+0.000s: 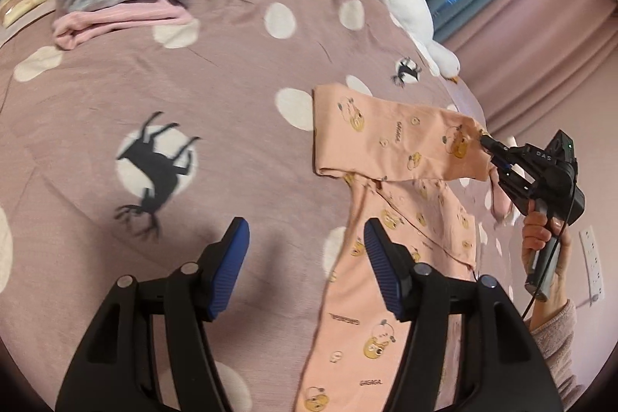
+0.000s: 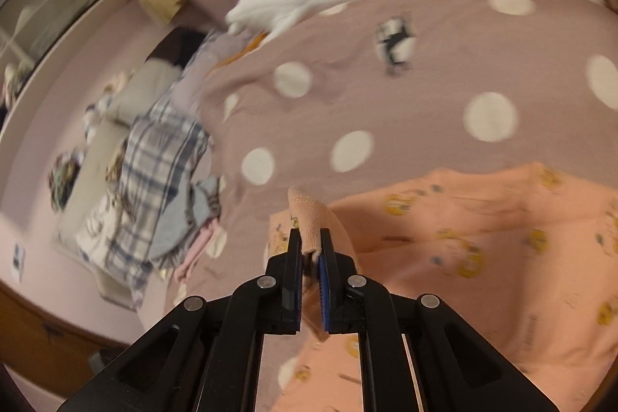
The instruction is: Fold small clothes
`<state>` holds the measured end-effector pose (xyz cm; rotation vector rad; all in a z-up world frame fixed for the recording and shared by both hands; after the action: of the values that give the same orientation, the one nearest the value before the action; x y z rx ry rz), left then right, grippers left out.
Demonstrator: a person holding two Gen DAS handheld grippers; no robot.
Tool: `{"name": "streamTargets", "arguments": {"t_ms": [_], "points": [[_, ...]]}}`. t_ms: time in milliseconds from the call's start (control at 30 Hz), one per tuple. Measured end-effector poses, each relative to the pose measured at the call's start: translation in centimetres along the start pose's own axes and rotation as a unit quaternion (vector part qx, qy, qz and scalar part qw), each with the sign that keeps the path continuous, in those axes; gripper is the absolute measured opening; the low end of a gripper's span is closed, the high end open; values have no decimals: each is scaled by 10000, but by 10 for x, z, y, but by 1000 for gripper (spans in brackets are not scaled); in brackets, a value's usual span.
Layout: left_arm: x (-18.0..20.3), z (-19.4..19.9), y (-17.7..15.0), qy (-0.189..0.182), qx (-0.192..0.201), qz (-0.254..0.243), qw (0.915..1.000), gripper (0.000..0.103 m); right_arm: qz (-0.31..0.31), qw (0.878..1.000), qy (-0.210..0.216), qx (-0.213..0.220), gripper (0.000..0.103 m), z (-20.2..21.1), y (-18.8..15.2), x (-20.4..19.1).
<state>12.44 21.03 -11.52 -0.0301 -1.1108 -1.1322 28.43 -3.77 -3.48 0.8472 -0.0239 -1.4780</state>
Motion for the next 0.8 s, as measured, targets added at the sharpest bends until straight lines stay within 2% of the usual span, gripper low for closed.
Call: {"name": "streamTargets", "arguments": {"t_ms": [300,400,567,800], "points": [[22,-22,-5,49,-220,-178,9996,63,-997,9938,481,57,9,45,-5,71],[28,-30,-6,75,-289,-270,9992,63,-1256,9911,438,72,9,52,-7,94],[34,-42,-9,141,-402,-368,9984,63,-1797,9833,287,-39,9,50,-14,143],[39,-66,-11,289,-650,-493,9963,63,-2126,9752,-505,-352,9,22,-32,202]]}}
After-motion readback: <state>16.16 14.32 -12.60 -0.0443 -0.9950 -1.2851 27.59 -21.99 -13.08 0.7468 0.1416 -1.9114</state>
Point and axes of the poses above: each gripper's, at about its wrist camera, not at the fingertips, and z roughly against the way its jaws point, x to its right, y to its top, the point moved 6 cm from there along -z, roughly the way its jaws point, and after that the axes turned 15 degrees about -y, right-handed, at the moved point
